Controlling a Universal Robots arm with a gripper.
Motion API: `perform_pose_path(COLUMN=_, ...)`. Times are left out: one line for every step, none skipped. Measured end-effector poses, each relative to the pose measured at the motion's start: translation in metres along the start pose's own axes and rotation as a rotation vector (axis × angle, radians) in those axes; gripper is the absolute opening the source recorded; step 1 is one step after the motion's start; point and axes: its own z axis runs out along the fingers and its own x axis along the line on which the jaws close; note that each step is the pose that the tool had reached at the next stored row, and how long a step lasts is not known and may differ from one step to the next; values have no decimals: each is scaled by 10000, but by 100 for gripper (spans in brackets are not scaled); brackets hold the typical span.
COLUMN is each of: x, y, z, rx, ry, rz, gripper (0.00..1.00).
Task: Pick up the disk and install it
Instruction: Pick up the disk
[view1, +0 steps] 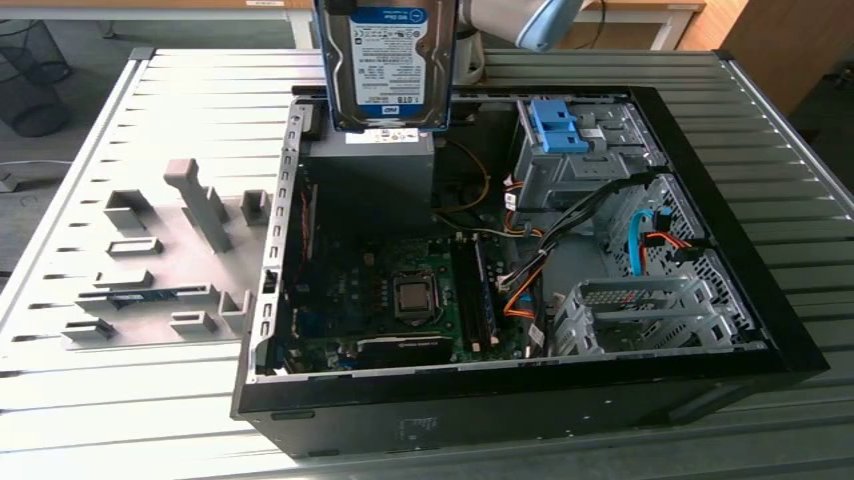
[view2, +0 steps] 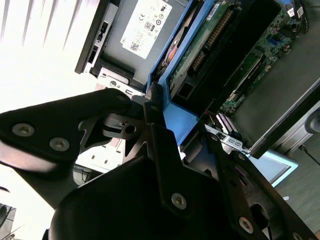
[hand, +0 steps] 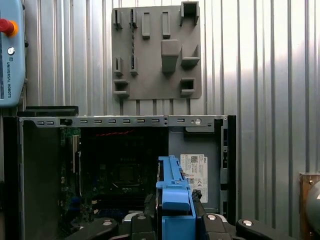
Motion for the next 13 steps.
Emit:
perform_pose_path(x=0, y=-16, z=0, rx=0, ry=0, rz=0, gripper=36)
perform_pose_path(x=-1, y=-37, z=1, rx=1, ry=-1, rz=0, gripper=36)
perform_pose_path(x=-2, y=-62, z=1, rx=1, ry=-1, rz=0, gripper=36)
perform_pose_path(x=-3, y=-84, z=1, rx=0, ry=0, rz=0, gripper=36)
perform_pose_path(x=-3, y=-105, z=2, rx=1, ry=-1, rz=0, gripper=36)
perform_pose_path(x=-4, y=-129, z=2, rx=1, ry=-1, rz=0, gripper=36)
perform_pose_path(x=-5, y=-151, z=2, rx=0, ry=0, rz=0, gripper=36)
perform_pose_path(x=-5, y=-167, z=3, rx=1, ry=-1, rz=0, gripper=36)
perform_pose_path(x=-5, y=-173, z=3, rx=0, ry=0, rz=0, gripper=36)
perform_pose_path(x=-5, y=-175, z=3, rx=0, ry=-1, rz=0, gripper=36)
perform_pose_path(x=-5, y=-175, z=3, rx=0, ry=0, rz=1, gripper=36)
perform_pose_path(x=-5, y=-175, z=3, rx=1, ry=-1, rz=1, gripper=36)
perform_pose_path(x=-5, y=-176, z=3, rx=0, ry=-1, rz=1, gripper=36)
